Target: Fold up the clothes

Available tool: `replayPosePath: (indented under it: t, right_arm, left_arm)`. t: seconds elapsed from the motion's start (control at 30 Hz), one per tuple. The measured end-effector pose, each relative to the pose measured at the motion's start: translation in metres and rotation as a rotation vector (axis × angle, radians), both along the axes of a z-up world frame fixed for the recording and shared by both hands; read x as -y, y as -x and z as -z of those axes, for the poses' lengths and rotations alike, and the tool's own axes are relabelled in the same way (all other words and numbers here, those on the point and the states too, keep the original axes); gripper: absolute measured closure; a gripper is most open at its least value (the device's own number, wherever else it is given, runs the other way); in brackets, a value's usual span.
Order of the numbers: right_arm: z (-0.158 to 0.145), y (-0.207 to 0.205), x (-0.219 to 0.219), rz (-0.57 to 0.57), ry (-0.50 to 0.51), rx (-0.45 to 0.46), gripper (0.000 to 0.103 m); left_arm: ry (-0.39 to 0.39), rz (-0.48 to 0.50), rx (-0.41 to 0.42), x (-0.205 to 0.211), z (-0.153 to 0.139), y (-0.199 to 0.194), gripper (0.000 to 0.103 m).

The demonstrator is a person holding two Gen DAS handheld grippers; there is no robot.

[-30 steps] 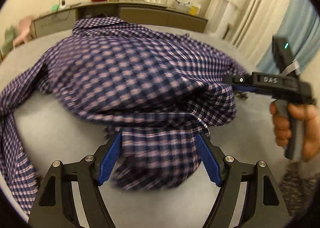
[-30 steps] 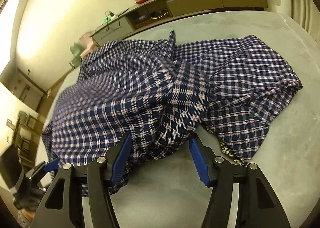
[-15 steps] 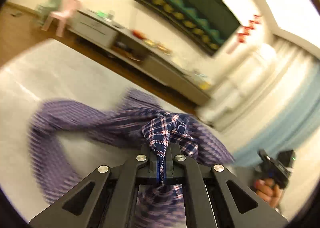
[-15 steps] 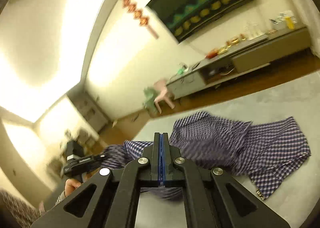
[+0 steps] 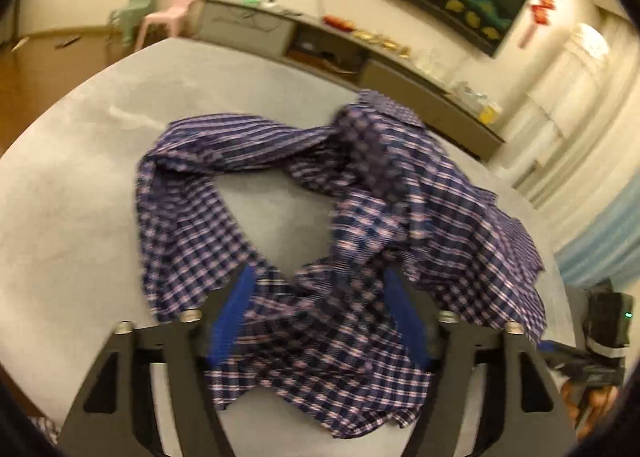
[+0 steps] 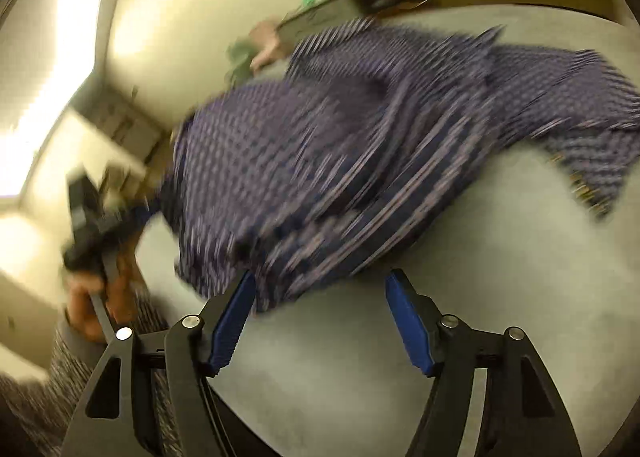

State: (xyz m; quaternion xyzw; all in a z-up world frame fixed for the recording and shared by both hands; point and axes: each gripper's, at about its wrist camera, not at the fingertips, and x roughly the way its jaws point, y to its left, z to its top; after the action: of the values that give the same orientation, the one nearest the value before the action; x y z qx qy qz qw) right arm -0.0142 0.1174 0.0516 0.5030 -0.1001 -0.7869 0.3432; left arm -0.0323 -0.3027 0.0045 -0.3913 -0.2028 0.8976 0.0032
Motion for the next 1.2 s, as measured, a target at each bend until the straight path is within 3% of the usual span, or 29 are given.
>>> replayPosePath:
  t: [0.13,0.17,0.2,0.23,0.27,0.3,0.33,0.47,0.53,0.6,0.7,0.77,0.83,0.87,0.9,0.93,0.97,1.0,1.03,1.1,1.17,1.2]
  right_arm:
    - [0.023,0.002,0.036,0.01,-0.112,-0.044,0.033]
    - [0.026,0.007,0.041,0.031,-0.133,-0.072,0.039]
    - [0.028,0.011,0.046,0.045,-0.151,-0.096,0.052]
    - [0.028,0.014,0.05,0.04,-0.157,-0.111,0.088]
    - [0.022,0.016,0.051,0.035,-0.158,-0.13,0.094]
    - [0.009,0.015,0.049,0.037,-0.145,-0.157,0.096]
    - [-0.006,0.014,0.045,0.04,-0.127,-0.184,0.097]
    - [-0.125,-0.018,-0.01,0.035,0.155,-0.312,0.098]
    - [-0.172,-0.032,-0.047,0.056,0.257,-0.365,0.098]
    - [-0.182,-0.032,-0.07,0.089,0.259,-0.369,0.098]
    - [-0.14,-0.016,-0.091,0.139,0.152,-0.257,0.096]
    - [-0.082,0.006,-0.08,0.187,0.024,-0.128,0.093]
    - [-0.044,0.013,-0.071,0.203,-0.132,-0.058,0.091]
    - [-0.031,0.014,-0.069,0.205,-0.211,-0.039,0.086]
    - [-0.022,0.014,-0.066,0.205,-0.276,-0.035,0.081]
    - [-0.03,0.011,-0.064,0.201,-0.292,-0.073,0.068]
    - [-0.04,0.009,-0.065,0.2,-0.285,-0.109,0.06]
    - [-0.051,0.006,-0.069,0.194,-0.266,-0.138,0.059]
    - [-0.062,0.004,-0.081,0.175,-0.204,-0.144,0.058]
    - [-0.085,0.007,-0.087,0.137,-0.034,-0.15,0.057]
    - [-0.104,0.016,-0.085,0.116,0.11,-0.16,0.044]
    - [-0.112,0.024,-0.075,0.127,0.098,-0.173,0.043]
  left_arm:
    - [0.059,0.093,0.05,-0.036,0.027,0.028,0.026]
    - [0.103,0.114,0.053,-0.047,0.032,0.028,0.026]
    - [0.149,0.135,0.054,-0.057,0.037,0.028,0.026]
    - [0.226,0.151,0.051,-0.068,0.04,0.028,0.029]
    - [0.288,0.173,0.064,-0.076,0.041,0.03,0.07]
    - [0.341,0.193,0.075,-0.083,0.042,0.032,0.097]
    - [0.242,0.191,0.044,-0.07,0.025,0.025,0.099]
    - [-0.151,0.179,-0.078,-0.019,-0.042,-0.003,0.1]
    - [-0.197,0.196,-0.11,0.0,-0.073,-0.01,0.099]
    - [-0.238,0.213,-0.137,0.018,-0.103,-0.016,0.099]
    - [-0.095,0.258,0.074,0.008,-0.065,0.002,0.096]
    - [-0.008,0.315,0.215,-0.008,-0.025,0.005,0.094]
    - [0.113,0.356,0.256,-0.029,-0.008,0.003,0.09]
    - [0.149,0.367,0.237,-0.033,-0.01,0.001,0.09]
    - [0.165,0.361,0.206,-0.032,-0.017,0.0,0.089]
    - [0.18,0.355,0.175,-0.03,-0.025,0.0,0.086]
    - [0.195,0.349,0.144,-0.029,-0.033,0.0,0.081]
    - [0.191,0.342,0.112,-0.025,-0.044,0.002,0.077]
    - [0.186,0.335,0.08,-0.022,-0.056,0.004,0.073]
    - [0.167,0.336,0.034,-0.012,-0.077,0.013,0.053]
    - [0.185,0.316,0.012,-0.009,-0.086,0.035,0.046]
    - [0.204,0.292,0.025,-0.007,-0.087,0.048,0.046]
